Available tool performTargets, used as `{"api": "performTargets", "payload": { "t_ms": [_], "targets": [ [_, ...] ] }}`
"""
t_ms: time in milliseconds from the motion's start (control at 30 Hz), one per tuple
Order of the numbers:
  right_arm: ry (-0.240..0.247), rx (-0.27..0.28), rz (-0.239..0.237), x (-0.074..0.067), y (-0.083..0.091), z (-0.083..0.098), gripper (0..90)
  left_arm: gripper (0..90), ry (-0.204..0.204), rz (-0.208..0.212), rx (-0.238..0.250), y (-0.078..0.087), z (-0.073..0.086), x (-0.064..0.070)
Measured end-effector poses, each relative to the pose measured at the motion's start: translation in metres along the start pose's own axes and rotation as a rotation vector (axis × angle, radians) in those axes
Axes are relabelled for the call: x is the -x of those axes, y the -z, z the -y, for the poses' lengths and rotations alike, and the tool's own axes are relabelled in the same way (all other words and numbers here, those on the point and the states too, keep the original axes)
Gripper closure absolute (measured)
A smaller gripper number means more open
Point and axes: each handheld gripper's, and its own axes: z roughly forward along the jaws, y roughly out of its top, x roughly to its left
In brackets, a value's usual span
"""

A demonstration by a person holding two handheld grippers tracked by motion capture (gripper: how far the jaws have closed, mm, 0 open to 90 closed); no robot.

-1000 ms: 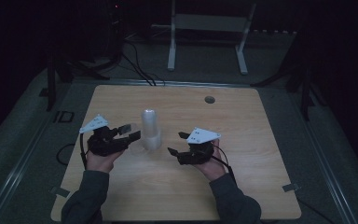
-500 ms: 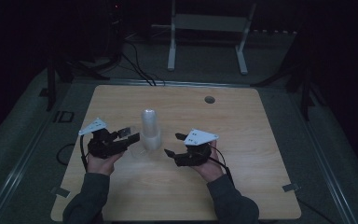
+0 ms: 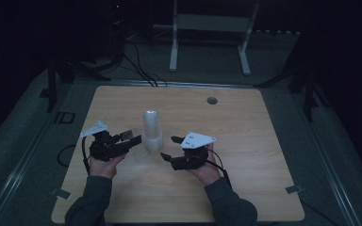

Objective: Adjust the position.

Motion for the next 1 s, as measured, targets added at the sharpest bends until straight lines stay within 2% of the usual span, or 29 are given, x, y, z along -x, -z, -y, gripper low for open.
{"api": "performTargets", "payload": {
  "t_ms": [700,1000],
  "targets": [
    [-0.024,0.043,-0.044,-0.011,-0.016,-0.005,29.7,41.8,0.042,0.037,-0.008,-0.007,0.005,0.003],
    [-0.026,0.048,-0.059,-0.016,-0.023,-0.006,26.8,41.9,0.062,0.045,0.001,-0.009,0.006,0.003]
  ]
}}
